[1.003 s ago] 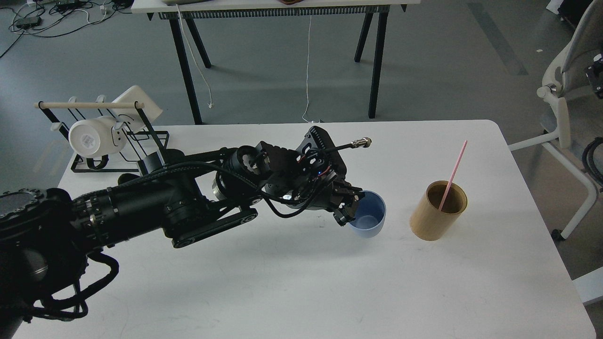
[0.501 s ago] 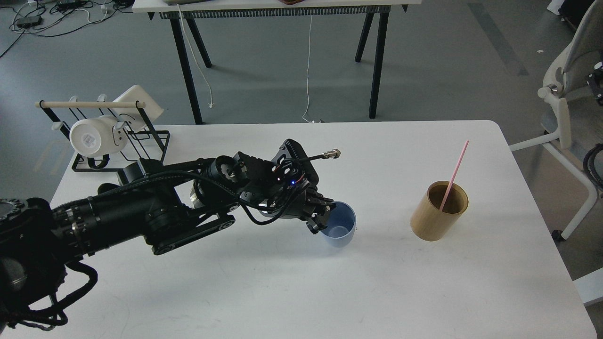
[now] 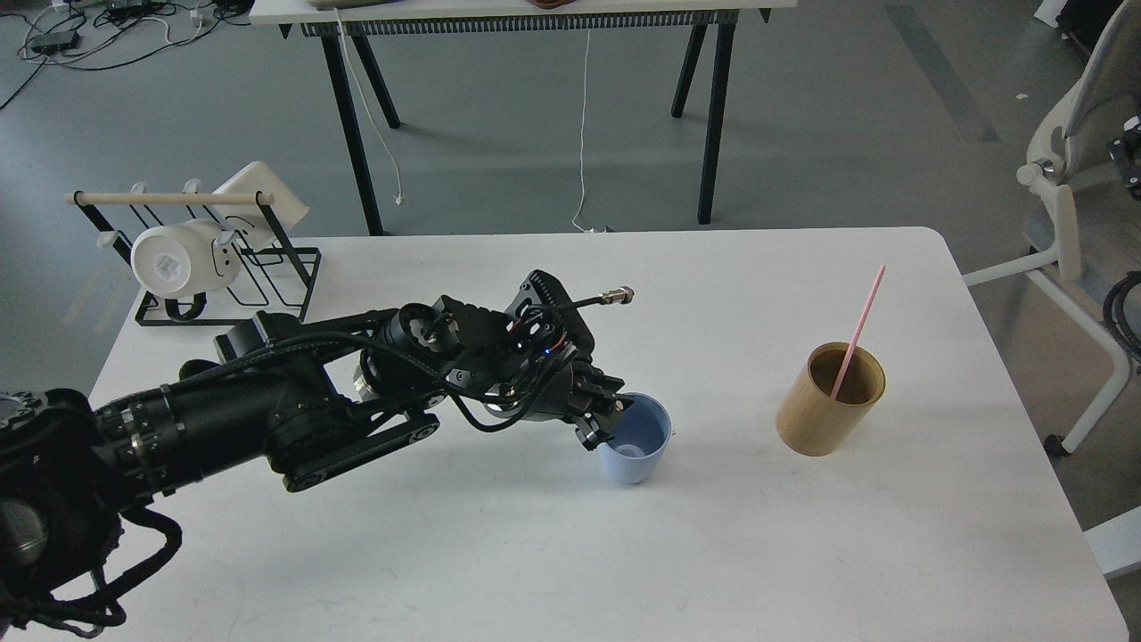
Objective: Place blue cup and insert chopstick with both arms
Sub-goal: 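Release the blue cup and retract the left arm to rest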
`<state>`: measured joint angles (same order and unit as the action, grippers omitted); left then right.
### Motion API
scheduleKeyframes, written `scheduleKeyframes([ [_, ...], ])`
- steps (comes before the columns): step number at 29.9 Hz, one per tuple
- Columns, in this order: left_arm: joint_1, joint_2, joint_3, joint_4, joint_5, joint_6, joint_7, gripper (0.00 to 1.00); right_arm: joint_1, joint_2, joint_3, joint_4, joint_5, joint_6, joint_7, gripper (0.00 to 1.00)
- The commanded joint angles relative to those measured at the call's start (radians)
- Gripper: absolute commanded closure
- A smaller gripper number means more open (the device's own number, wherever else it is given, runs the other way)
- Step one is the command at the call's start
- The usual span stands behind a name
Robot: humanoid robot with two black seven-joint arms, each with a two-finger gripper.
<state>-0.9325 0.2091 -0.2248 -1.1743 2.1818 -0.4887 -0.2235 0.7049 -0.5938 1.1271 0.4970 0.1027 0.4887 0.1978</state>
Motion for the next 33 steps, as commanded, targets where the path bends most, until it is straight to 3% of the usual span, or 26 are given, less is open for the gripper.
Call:
scheduleKeyframes([
  [1,-0.003,0.012,-0.051,-0.018,0.000,0.000,-0.005,0.51,0.001,-0.004,0.000,0.000,0.000,0.000,-0.001,0.02],
  [4,-0.006,0.024,-0.160,-0.019,0.000,0.000,-0.031,0.45,0.001,-0.018,-0.006,0.006,-0.001,0.000,-0.001,0.02],
  [5,-0.008,0.024,-0.212,-0.019,0.000,0.000,-0.040,0.39,-0.001,-0.021,-0.009,0.012,-0.001,0.000,-0.001,0.02],
  [8,0.000,0.023,-0.403,-0.005,-0.060,0.000,-0.045,0.01,-0.007,-0.044,-0.021,0.043,-0.003,0.000,-0.001,0.02],
  [14,0.000,0.111,-0.576,0.010,-0.334,0.000,-0.057,0.01,-0.047,-0.080,-0.030,0.130,-0.017,0.000,0.000,0.02],
  [16,0.000,0.157,-0.611,0.019,-0.454,0.000,-0.092,0.01,-0.079,-0.101,-0.030,0.181,-0.023,0.000,0.000,0.02],
  [20,0.003,0.237,-0.648,0.056,-0.757,0.000,-0.207,0.01,-0.150,-0.144,-0.030,0.297,-0.026,0.000,0.002,0.02],
  [21,0.003,0.243,-0.651,0.077,-0.830,0.000,-0.215,0.01,-0.153,-0.156,-0.030,0.316,-0.034,0.000,0.002,0.02],
  [33,0.000,0.237,-0.639,0.548,-1.949,0.000,-0.202,0.00,-0.151,-0.287,-0.030,0.626,-0.478,-0.013,0.002,0.02],
])
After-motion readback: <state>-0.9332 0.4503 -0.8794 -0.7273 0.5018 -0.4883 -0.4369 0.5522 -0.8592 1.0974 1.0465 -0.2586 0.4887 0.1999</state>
